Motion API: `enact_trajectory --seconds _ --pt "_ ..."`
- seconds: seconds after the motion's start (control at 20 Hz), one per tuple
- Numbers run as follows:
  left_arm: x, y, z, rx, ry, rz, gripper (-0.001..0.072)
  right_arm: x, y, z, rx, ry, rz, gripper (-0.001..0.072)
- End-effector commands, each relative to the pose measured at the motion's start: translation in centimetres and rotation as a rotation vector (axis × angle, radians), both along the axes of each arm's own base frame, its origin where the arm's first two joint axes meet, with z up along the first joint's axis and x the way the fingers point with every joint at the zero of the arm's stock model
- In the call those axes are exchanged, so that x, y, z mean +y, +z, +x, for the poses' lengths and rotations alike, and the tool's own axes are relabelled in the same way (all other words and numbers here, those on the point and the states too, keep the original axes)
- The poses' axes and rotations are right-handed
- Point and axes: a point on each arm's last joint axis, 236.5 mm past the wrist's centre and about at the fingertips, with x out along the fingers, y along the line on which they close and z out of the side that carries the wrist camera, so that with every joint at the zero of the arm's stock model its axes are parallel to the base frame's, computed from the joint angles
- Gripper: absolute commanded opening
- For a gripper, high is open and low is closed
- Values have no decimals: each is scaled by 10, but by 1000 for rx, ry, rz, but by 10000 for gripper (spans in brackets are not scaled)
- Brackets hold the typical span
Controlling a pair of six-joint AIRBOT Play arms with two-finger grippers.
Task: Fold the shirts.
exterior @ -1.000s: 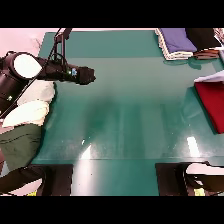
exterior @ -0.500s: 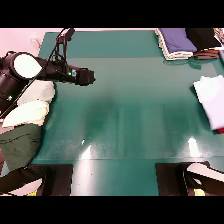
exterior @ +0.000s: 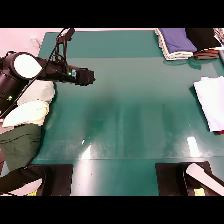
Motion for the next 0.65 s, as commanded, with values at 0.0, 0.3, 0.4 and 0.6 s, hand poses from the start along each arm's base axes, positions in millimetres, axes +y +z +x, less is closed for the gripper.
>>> enact_trajectory --seconds 0.0,0.3,0.4,0.6 --pt "-1 1 1 -3 2 -7 24 99 21 26 -66 248 -11 501" --pt "-2 14 14 -65 32 -42 25 244 23 23 -86 654 -38 17" --pt "-2 18 17 -82 40 -51 25 269 23 17 -91 720 -35 17" --pt "-2 19 19 -89 43 -56 24 284 22 11 -85 763 -32 18"
